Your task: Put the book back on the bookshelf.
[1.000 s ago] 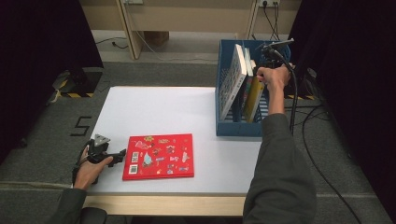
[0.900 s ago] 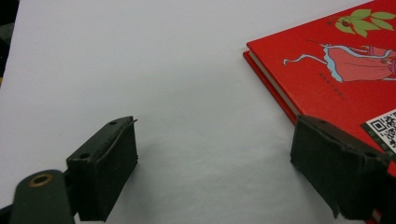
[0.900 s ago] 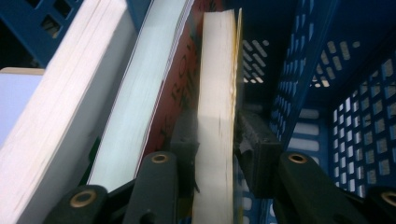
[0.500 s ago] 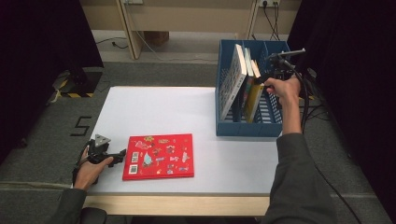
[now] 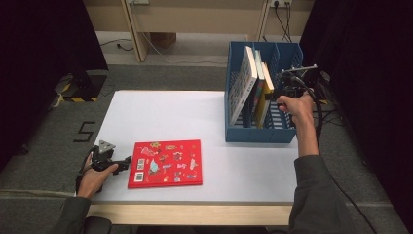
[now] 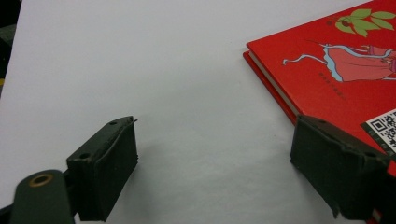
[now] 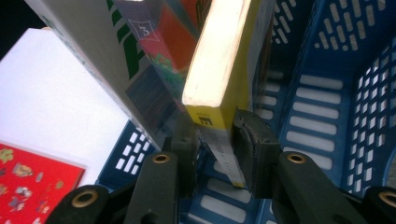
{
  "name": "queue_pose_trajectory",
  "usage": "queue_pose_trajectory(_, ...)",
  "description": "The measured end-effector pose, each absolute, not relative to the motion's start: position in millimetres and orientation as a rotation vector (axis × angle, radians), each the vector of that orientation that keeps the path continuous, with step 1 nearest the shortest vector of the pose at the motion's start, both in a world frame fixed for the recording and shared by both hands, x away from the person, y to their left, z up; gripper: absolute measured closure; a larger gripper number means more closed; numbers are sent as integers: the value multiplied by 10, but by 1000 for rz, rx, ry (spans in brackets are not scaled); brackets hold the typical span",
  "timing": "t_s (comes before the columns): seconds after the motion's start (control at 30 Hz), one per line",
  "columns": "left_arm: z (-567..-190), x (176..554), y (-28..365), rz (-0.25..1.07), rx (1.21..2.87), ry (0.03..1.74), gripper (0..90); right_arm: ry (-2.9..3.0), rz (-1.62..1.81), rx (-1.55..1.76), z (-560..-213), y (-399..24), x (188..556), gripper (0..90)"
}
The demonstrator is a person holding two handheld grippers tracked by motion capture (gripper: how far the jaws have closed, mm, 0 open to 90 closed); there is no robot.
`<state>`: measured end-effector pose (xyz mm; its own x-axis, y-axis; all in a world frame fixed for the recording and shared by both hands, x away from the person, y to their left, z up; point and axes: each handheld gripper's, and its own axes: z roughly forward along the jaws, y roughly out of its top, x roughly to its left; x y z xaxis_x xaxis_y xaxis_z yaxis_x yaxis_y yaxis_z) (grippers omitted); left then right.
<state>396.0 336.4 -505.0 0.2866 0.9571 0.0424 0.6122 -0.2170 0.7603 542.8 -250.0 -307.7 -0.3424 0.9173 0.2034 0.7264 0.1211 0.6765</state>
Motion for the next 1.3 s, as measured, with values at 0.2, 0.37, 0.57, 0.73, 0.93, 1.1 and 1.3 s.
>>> queue_pose_trajectory(0.2, -5050, 3959, 3364, 697, 1924, 1402, 137, 2119, 1071, 1623, -3101, -2460, 5504, 704)
queue_pose_trajectory(0.37, -5050, 3961, 3365, 695, 1923, 1403, 137, 2108, 1085, 1630, -3112, -2452, 5585, 701)
queue_pose_trajectory(0.57, -5050, 3965, 3371, 687, 1922, 1405, 137, 2094, 1093, 1651, -3108, -2462, 5706, 702)
queue_pose_trajectory(0.73, -5050, 3963, 3371, 691, 1926, 1404, 137, 2093, 1079, 1653, -3097, -2420, 5785, 702)
queue_pose_trajectory(0.93, -5049, 3963, 3370, 690, 1926, 1403, 137, 2094, 1077, 1652, -3100, -2402, 5814, 698)
queue_pose_trajectory(1.1, -5050, 3963, 3371, 690, 1925, 1404, 137, 2107, 1061, 1640, -3099, -2405, 5780, 684)
queue_pose_trajectory(1.3, -5051, 3963, 3367, 692, 1923, 1404, 137, 2111, 1069, 1623, -3103, -2459, 5690, 701)
